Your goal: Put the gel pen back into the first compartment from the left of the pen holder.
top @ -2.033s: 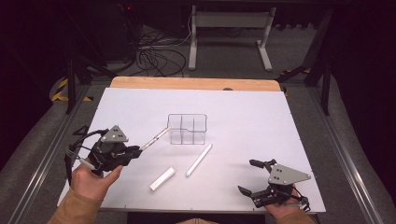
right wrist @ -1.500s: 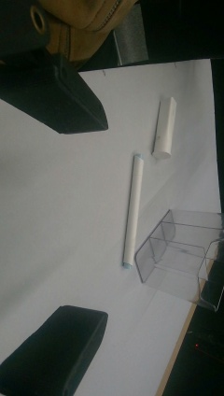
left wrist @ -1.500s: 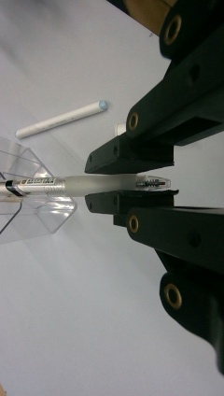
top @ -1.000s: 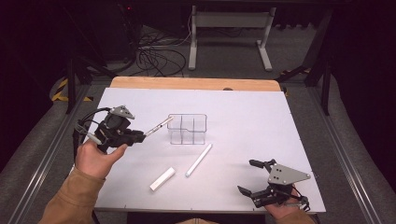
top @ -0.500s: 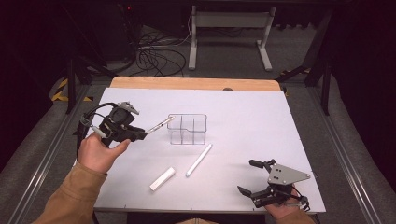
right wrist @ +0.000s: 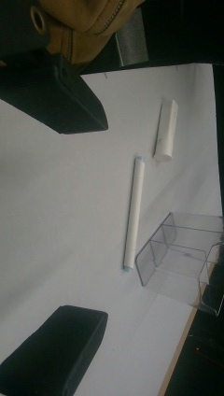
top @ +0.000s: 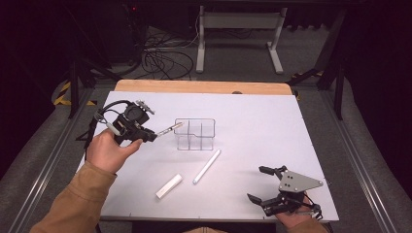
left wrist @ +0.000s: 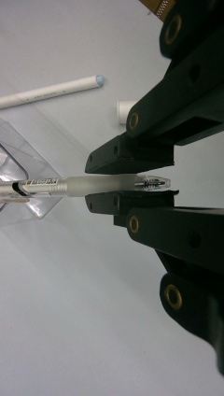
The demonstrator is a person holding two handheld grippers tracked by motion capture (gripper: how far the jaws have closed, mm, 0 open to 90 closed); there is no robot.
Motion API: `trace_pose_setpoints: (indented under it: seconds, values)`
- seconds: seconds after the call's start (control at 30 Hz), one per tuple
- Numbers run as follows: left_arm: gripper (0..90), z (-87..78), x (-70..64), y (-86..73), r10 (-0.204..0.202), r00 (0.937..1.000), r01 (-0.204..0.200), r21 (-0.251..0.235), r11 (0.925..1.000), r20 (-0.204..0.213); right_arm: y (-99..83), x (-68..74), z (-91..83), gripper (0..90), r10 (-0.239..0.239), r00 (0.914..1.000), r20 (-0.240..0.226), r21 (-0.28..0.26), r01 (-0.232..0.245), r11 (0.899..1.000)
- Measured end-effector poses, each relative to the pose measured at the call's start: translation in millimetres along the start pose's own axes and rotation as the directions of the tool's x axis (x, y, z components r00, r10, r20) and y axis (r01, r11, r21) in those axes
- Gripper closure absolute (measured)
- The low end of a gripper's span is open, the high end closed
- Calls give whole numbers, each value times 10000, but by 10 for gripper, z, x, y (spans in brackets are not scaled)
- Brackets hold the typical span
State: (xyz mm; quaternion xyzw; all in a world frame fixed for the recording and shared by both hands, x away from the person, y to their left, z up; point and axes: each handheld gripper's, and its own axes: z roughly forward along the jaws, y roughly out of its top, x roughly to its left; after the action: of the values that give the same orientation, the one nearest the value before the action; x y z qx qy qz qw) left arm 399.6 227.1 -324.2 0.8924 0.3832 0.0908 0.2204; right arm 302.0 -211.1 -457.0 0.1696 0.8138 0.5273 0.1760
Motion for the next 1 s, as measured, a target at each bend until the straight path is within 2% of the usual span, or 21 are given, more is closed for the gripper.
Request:
trace_pose_setpoints:
  seconds: [0.37,1.0]
  values:
    - [801,51,-1,136,38,10000,-36,189,9998,-88,-2,-2,-2,85,13,10000,-4,-12,-13,10000]
    - [798,75,-30,231,158,9997,-159,-23,9999,-171,-3,-4,2,84,16,10000,-31,14,-16,10000]
